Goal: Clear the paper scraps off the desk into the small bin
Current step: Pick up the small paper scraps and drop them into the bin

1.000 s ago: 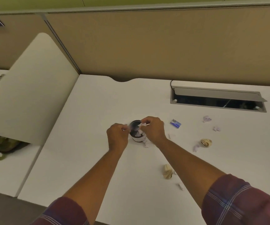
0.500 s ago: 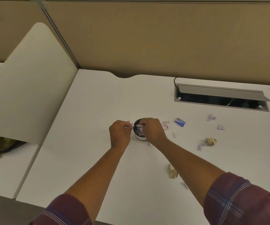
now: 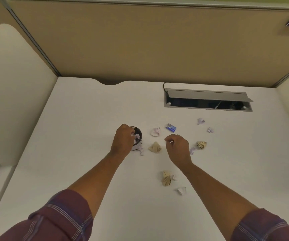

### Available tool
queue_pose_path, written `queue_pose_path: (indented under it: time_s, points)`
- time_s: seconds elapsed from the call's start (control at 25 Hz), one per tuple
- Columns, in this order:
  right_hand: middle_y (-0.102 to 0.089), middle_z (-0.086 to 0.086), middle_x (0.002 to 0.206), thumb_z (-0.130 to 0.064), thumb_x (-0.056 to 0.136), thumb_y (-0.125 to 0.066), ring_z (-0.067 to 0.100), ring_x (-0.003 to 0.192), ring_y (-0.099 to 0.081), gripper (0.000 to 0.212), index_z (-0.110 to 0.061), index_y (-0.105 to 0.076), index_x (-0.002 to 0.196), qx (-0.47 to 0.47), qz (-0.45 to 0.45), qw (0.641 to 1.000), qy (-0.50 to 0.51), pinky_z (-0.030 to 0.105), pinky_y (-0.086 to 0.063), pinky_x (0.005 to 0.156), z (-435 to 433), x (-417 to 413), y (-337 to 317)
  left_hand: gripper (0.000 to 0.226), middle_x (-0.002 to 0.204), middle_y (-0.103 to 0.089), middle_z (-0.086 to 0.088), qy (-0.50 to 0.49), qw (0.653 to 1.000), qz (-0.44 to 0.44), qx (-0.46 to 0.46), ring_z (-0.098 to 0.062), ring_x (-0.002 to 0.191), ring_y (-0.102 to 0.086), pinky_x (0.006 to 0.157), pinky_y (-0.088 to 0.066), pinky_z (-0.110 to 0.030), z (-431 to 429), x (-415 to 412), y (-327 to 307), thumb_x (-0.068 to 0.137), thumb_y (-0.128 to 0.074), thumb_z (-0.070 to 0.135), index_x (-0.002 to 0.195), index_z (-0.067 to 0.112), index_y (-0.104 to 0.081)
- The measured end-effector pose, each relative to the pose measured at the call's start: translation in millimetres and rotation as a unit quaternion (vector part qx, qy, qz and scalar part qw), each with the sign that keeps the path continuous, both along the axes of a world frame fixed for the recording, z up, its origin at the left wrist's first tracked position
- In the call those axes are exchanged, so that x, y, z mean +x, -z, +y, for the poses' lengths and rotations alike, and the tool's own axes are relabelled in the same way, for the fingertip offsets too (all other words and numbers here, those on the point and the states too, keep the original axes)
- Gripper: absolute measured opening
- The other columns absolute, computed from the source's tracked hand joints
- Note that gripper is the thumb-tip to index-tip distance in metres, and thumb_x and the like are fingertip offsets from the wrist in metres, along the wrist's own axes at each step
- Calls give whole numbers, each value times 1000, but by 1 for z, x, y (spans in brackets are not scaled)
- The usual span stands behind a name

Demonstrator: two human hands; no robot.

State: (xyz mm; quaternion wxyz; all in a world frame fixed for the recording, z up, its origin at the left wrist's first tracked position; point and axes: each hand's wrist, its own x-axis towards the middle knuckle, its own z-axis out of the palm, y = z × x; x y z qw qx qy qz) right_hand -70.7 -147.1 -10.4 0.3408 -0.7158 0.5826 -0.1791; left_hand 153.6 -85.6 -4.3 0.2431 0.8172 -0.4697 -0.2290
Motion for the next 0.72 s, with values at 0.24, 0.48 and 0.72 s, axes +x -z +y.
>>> queue_pose_path:
  time_s: [0.24,0.48,0.72]
  points:
    - [-71,0,101,-1,90,-54,13,89,-64,23,-14,-71,98,1,-12,1000,7,22,-49,80,5,-45,4,25,117,-64,-11,1,999,-8,-35,-25,108,-62,90,-49,-26,6,-3,-7,90,-62,-1,113,5,-70]
    - [-70,-3,102,-4,89,-57,11,80,-61,21,-17,-71,99,20,-4,1000,2,18,-43,75,12,-88,5,22,117,-62,-7,61,992,-41,-100,-28,115,-57,104,-49,-42,33,-61,-11,92,-68,11,113,9,-64]
    - [-65,3,110,-11,91,-62,20,91,-63,19,-14,-68,109,34,53,998,-19,25,-45,83,22,-154,10,37,132,-57,-8,90,995,-28,-39,-29,121,-55,100,-51,-42,65,-154,5,91,-70,21,125,10,-62]
